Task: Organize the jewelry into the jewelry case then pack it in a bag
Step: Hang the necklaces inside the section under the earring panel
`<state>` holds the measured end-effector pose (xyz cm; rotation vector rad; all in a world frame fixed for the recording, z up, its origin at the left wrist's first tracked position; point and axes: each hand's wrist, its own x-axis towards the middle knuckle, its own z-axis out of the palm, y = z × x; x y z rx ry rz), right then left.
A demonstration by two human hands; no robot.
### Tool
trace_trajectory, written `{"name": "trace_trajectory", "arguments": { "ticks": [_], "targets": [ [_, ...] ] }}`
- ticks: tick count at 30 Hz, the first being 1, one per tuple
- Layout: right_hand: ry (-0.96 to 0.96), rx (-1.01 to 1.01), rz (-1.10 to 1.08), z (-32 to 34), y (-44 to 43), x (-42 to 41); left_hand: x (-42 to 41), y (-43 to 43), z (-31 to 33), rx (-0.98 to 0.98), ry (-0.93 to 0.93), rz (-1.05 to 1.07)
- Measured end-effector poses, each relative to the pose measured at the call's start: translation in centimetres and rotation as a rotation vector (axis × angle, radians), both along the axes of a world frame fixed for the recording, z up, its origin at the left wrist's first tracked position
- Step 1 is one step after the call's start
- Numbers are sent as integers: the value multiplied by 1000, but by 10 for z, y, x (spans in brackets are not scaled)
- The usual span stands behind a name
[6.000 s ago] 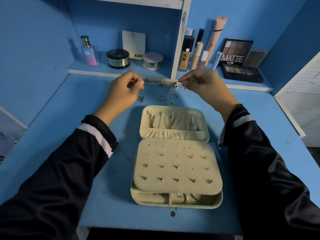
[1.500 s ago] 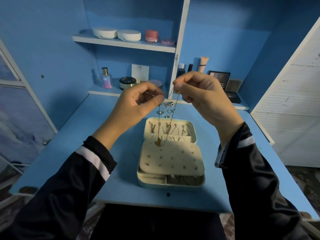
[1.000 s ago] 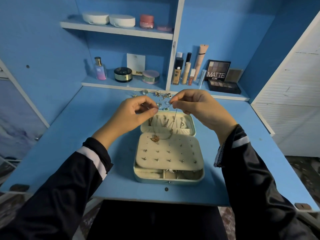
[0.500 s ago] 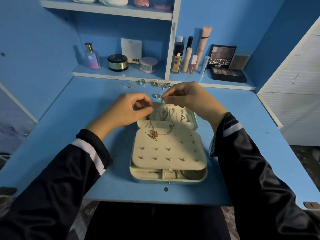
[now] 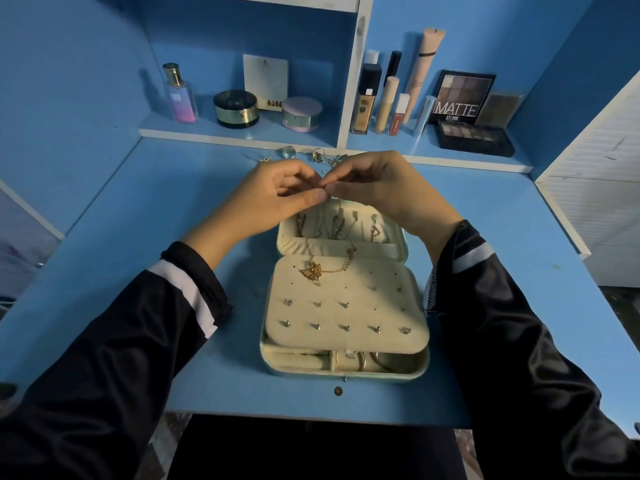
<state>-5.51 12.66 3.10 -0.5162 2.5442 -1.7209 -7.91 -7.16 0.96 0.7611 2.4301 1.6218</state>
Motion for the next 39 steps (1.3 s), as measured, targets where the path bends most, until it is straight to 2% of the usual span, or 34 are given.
{"name": "trace_trajectory", "arguments": {
  "ticks": [7,11,15,18,22,32,39],
  "targets": [
    [-1,-32,2,-6,0,-3,-5,-1,-3,18,-34,-3],
    [-43,47,-60,-10,5,-7,-9,-2,-6,-63,103,31],
    [-28,225,-96,-16,8,-6,-11,-5,-11,-252,297,77],
    [13,355,-111,-17,5,-4,-12,-5,-14,-390,420,58],
    [94,464,-148,-20,1,-3,-15,-5,-16,-481,531,28],
    [342,618,-142,-33,-4,-12,-20,-3,-19,-527,584,24],
    [410,681,-134,-39,-6,-16,-20,0,-17,-580,579,27]
  ]
}}
